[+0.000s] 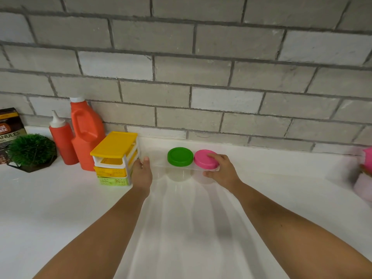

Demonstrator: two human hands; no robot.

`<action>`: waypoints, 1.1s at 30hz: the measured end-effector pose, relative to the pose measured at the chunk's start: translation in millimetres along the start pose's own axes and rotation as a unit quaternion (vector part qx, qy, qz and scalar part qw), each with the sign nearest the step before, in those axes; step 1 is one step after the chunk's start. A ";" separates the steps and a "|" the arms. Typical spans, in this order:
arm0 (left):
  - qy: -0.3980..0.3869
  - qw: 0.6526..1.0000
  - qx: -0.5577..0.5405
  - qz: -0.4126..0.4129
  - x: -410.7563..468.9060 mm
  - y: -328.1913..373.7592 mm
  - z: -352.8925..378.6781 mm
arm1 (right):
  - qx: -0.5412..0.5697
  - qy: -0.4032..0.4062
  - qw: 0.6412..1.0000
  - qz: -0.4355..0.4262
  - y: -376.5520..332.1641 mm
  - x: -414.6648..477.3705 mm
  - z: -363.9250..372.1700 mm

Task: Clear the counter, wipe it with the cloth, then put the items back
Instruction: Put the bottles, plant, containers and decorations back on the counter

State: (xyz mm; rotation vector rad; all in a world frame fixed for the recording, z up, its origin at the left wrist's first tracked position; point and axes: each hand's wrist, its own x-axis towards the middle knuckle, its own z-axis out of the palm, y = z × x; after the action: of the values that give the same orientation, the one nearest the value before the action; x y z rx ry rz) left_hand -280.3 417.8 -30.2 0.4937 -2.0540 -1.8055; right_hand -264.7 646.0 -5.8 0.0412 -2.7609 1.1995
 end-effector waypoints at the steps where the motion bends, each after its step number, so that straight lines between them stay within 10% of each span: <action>1: 0.002 1.000 0.012 0.011 -1.0 -0.2 1.1 | -0.004 -0.006 1.000 0.001 -0.6 -0.1 -0.7; 15: -0.009 0.975 0.104 0.195 -45.2 48.7 19.1 | -0.062 0.000 0.998 0.013 -15.7 -20.4 -38.7; 33: -0.201 0.954 0.018 0.221 -176.2 102.2 100.2 | -0.045 0.146 0.983 0.102 21.8 -142.3 -177.0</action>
State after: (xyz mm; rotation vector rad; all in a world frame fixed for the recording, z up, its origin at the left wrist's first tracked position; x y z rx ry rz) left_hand -177.4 602.5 52.6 -0.3384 -2.2241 -1.6870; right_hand -106.0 786.1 79.2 -0.4038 -2.6006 1.0252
